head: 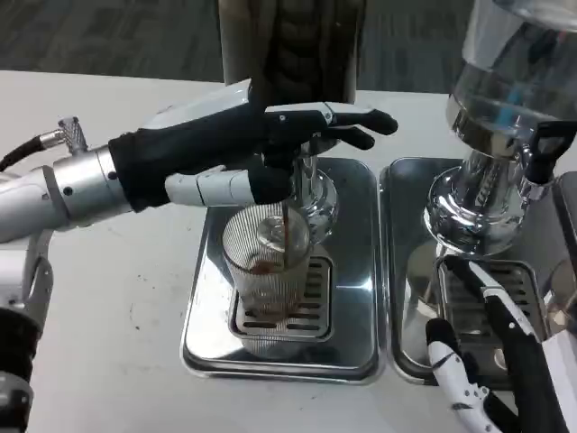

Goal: Grasp the cup under the faucet to collect the drink, then remove the cup.

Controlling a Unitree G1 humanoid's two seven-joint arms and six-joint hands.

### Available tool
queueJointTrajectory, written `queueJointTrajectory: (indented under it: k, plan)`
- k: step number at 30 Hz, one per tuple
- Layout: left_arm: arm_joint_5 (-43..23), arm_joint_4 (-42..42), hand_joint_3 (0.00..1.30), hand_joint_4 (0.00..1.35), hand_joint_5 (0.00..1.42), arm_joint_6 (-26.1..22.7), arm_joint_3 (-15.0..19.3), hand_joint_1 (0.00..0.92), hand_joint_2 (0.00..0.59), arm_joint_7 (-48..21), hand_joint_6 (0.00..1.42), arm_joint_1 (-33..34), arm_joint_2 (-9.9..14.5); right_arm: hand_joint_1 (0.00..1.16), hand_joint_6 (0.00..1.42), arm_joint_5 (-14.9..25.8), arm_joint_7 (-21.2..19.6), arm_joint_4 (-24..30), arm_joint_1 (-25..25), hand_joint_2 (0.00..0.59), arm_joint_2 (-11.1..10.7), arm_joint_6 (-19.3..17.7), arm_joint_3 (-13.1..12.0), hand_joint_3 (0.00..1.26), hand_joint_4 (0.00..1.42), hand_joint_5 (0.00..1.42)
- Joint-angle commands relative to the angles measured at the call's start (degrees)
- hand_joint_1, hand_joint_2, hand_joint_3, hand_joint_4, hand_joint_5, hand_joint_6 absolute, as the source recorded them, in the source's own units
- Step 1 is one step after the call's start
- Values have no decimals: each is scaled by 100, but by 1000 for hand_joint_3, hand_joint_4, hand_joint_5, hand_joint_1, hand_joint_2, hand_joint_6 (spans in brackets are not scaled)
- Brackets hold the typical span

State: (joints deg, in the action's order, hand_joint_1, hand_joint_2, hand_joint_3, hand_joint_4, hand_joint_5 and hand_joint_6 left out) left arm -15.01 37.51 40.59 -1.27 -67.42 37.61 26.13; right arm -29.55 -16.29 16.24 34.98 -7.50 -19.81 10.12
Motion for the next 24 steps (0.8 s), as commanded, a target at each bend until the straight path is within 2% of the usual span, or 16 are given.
queueJointTrajectory:
  k: [1,3,9,14,18,24]
  plan:
    - [118,-31,163,76,136,139,-93,0,87,-30,68,-174,41,321,105,329,228,-4,-103,322,-53,-152,-16,155,144,147]
    - [126,-36,163,76,137,192,-95,0,87,-12,69,-180,49,333,116,502,377,-50,-175,293,-78,-180,-8,125,130,147]
    - [136,-49,163,76,138,254,-119,0,86,17,72,-208,61,363,138,883,878,-160,-421,258,-182,-126,54,59,78,147]
    - [142,-67,163,76,138,306,-120,0,88,58,73,-229,70,378,115,920,1101,-140,-553,243,-178,51,122,25,45,99]
    - [117,-59,171,84,138,308,-121,0,95,50,74,-236,75,409,34,906,1286,-219,-770,236,-189,177,182,0,0,10]
    - [153,-76,172,85,139,393,-127,0,95,78,74,-249,104,433,0,825,1478,-321,-1026,229,-190,376,251,0,0,0]
